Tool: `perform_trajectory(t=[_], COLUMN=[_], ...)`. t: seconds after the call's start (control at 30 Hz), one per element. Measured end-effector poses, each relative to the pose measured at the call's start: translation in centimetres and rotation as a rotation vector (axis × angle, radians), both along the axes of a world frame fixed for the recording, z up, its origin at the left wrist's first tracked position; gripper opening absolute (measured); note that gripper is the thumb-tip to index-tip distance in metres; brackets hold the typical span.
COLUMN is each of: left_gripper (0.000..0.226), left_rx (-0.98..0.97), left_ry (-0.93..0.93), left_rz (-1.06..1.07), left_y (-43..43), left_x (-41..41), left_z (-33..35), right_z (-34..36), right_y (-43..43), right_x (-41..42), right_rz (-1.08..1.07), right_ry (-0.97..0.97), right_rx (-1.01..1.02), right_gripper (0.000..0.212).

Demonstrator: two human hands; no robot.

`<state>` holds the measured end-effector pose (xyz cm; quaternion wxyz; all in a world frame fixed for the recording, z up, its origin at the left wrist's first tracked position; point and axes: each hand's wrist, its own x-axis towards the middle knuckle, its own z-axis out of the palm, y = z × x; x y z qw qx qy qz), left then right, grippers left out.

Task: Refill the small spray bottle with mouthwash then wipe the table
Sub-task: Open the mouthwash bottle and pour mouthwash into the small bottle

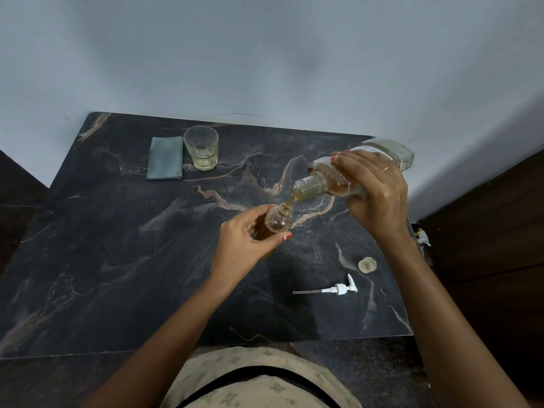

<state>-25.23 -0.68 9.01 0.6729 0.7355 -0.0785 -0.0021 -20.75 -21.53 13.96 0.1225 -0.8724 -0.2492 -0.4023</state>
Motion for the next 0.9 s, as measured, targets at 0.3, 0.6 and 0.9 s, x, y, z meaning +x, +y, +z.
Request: perform_trajectory(t=[0.3, 0.6, 0.9], left_gripper=[0.047, 0.047, 0.048], left_rx=[-0.007, -0.006, 0.009], left_ry=[-0.003, -0.004, -0.012], left_rz=[0.003, -0.001, -0.007], left_y=[-0.09, -0.15, -0.32], left_x=[0.04, 0.12, 0.20], left_z=[0.20, 0.19, 0.36], right_z=[0.04, 0.03, 0.00], right_y=[0.02, 0.15, 0.13], right_x=[0.12, 0.04, 0.03], right_rz=[0.003, -0.004, -0.011], right_ry=[-0.005, 0.001, 0.011], right_rx=[0.000, 0.000, -0.011], right_gripper=[0.024, 0.018, 0.018])
